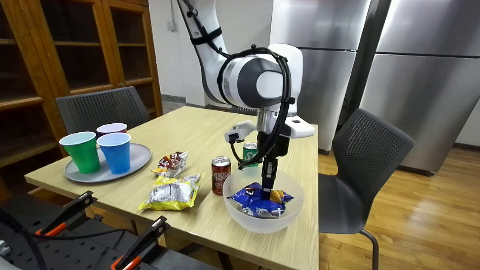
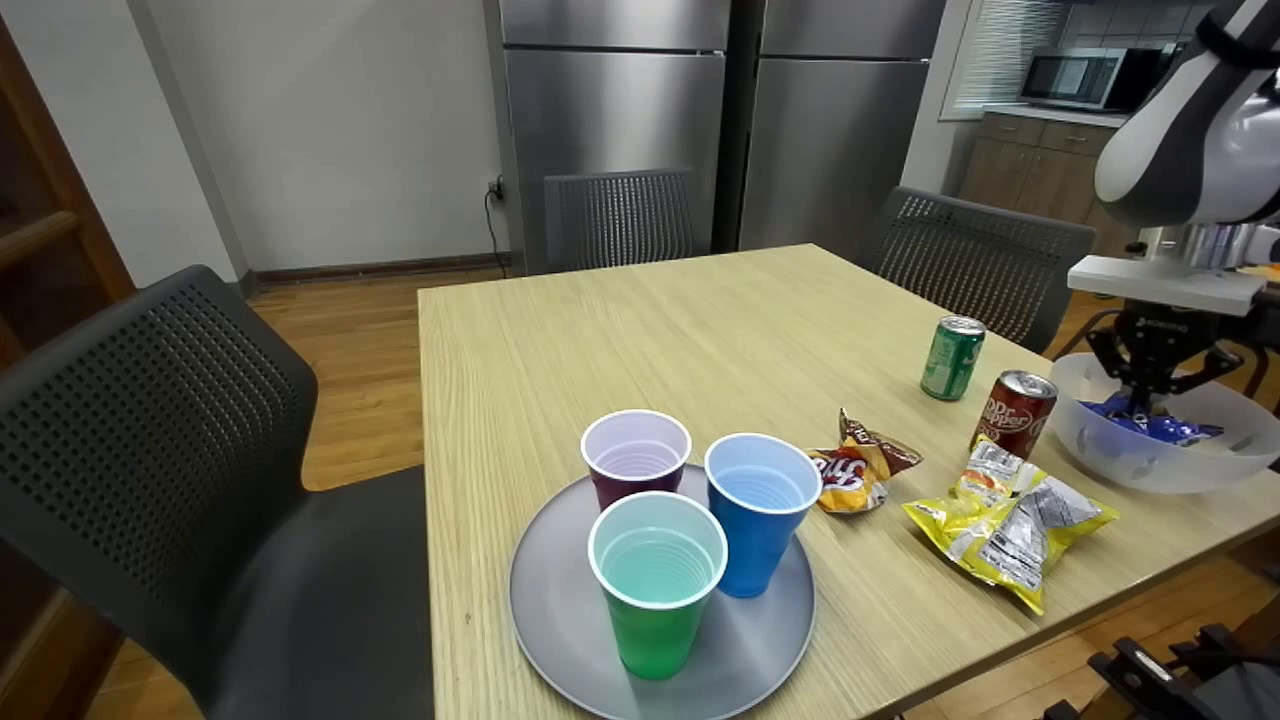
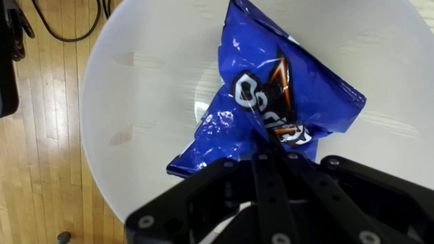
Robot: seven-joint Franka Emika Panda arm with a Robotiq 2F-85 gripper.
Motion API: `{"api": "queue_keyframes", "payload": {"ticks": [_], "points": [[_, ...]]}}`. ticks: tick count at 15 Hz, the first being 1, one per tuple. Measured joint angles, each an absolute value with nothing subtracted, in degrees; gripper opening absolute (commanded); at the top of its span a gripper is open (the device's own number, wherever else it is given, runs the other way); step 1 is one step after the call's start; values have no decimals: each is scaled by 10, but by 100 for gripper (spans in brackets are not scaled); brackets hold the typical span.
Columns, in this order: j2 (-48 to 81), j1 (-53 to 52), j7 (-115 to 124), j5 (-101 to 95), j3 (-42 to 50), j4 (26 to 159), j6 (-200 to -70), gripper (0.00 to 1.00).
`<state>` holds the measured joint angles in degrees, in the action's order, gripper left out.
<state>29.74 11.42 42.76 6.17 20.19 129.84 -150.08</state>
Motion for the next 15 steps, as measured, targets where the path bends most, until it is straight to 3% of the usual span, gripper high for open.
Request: {"api": "queue_keyframes", "payload": {"ticks": [3, 10, 15], "points": [[297, 106, 428, 62, 207, 1298, -1500, 44], [269, 82, 428, 61, 223, 1309, -1501, 98], [206, 64, 428, 47, 231, 1344, -1505, 100]]}}
